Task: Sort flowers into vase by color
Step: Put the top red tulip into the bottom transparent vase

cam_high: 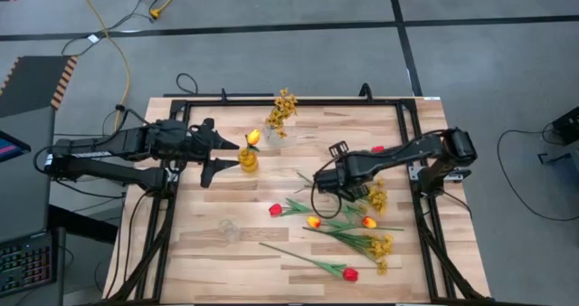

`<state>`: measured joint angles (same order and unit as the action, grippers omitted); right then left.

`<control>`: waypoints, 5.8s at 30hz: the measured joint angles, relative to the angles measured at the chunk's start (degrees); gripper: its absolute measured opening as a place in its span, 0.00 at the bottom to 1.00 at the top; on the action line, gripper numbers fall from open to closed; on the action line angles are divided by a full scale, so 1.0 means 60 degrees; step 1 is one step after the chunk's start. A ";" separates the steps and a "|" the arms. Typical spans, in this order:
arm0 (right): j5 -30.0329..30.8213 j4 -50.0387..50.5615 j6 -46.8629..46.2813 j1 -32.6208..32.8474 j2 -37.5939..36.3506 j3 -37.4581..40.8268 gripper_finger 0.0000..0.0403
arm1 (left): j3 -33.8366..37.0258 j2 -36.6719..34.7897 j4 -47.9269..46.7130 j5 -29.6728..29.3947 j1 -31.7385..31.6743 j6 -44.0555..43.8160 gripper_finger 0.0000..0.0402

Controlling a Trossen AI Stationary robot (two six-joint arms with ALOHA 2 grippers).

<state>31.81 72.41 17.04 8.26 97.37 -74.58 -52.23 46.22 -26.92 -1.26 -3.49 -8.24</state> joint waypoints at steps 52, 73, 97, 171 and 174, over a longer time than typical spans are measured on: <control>0.6214 -0.9002 0.9751 0.2056 0.0003 -0.0292 0.06 | -0.0007 0.4271 0.4189 -0.0352 0.0913 -0.1356 0.52; 0.6216 -0.9193 1.0171 0.2346 0.0006 -0.0292 0.06 | 0.0000 0.3934 0.3671 -0.1915 0.2724 -0.1872 0.52; 0.6163 -0.9363 1.0285 0.2745 0.0006 -0.0290 0.06 | -0.0006 0.5319 0.5460 -0.3619 0.3359 -0.2598 0.52; 0.6803 -0.8756 0.4976 0.3467 -0.0137 -0.0288 0.38 | 0.0000 0.2758 0.5019 -0.4670 0.3501 -0.0709 0.00; 0.6721 -0.7425 0.3276 0.3281 -0.0542 -0.0288 0.38 | 0.0000 0.2103 0.5042 -0.5062 0.3888 -0.0201 0.00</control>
<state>72.14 27.86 36.69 27.95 94.12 -76.31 -52.23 58.83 3.33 -31.63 19.84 -9.45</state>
